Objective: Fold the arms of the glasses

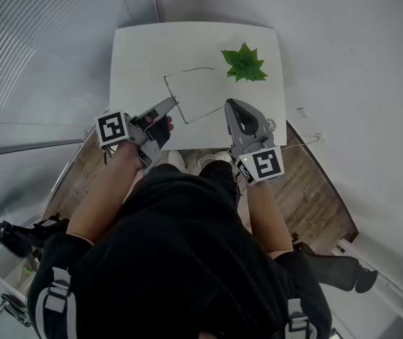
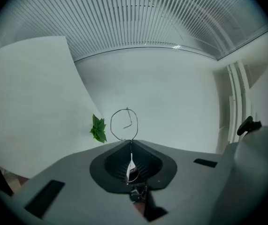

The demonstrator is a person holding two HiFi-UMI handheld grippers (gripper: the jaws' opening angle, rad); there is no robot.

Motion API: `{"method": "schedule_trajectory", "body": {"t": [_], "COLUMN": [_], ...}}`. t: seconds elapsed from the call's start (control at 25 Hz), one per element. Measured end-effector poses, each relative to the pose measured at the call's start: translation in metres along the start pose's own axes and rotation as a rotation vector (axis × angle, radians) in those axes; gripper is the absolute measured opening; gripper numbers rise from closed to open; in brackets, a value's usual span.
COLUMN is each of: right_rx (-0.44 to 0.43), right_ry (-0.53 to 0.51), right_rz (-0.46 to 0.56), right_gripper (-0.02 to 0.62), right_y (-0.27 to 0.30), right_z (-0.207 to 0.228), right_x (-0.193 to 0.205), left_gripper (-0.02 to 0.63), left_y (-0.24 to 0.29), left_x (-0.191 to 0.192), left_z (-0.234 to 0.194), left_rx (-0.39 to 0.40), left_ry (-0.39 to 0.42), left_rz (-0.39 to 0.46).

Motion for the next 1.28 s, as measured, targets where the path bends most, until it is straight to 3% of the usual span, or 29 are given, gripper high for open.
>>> {"method": "schedule_trajectory", "body": {"t": [0.48,0.6,0.72,1.28], "right_rx": [0.032,0.04,0.057,0.125], "right_ry": [-0.052,-0.061,-0.095,-0.515], "right_rz": [-0.077,-0.13,-0.177,-0.348], "right_gripper": [0.014,0.075,0.088,0.103], "right_y": [-0.005,-0.004,-0.005,0.012], "right_z": [0.009,0.015,0.019,0.002], "right_x": [0.012,0.021,0.027,0.038], "left_gripper": [0.012,0.012,0.012,0.012], "left_y": [-0.005,-0.005,-0.005,-0.006], "left_x": [-0.005,-0.007,-0.008,-0.001], "left_z": [0.004,0.005,0.007,0.023], "left_rx": [-0.005,-0.007,-0.007,0.016], "left_ry": [0.006,0.003,0.006,0.004], "left_rz": [0.027,0.036,0.045,0.059]}}
Point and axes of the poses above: the fingertips, and each gripper's own axes: y forward along the fingers, z to its right, x out of its underside, the point moved 3 cm from there along -y, backward along the fingers, and after that the axes turned 4 degrees about -z, right-handed, at the moved point
